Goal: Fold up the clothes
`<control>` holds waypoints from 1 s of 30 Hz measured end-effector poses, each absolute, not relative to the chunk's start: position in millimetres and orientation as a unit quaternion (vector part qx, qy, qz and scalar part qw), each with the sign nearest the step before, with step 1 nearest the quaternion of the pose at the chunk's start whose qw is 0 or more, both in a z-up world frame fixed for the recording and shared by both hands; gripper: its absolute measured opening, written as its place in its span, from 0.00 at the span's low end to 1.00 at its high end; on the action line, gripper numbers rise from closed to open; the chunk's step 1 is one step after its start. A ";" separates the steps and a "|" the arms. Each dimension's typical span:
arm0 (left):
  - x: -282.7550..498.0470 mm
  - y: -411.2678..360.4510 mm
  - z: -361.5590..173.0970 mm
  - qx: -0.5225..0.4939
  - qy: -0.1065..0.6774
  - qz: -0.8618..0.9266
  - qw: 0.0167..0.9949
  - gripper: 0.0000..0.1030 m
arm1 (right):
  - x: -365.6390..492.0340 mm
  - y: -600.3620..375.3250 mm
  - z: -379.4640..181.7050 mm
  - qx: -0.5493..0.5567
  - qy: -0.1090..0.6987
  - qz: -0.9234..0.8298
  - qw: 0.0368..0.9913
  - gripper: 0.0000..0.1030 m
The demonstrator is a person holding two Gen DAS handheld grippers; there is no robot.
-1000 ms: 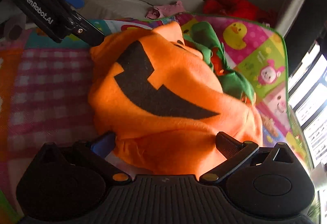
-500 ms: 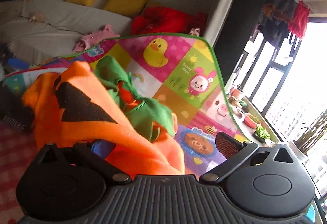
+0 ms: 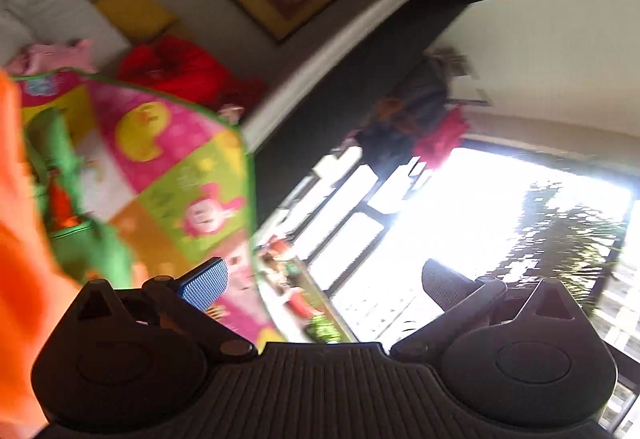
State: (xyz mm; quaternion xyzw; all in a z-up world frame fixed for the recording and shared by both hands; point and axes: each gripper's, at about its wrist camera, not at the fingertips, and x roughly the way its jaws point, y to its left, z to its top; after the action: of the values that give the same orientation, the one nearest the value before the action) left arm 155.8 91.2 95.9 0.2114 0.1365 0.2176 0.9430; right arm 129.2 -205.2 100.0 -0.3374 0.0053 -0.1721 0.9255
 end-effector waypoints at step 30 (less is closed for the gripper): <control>127.6 108.8 54.4 0.113 0.262 0.038 0.958 1.00 | 100.3 -155.1 48.8 -0.306 0.189 0.071 0.930 1.00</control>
State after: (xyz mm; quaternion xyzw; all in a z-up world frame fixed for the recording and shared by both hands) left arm 127.6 108.8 54.4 0.1129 0.2625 0.0383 0.9575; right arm 100.3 -155.1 48.8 -0.3057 0.1895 0.0714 0.9303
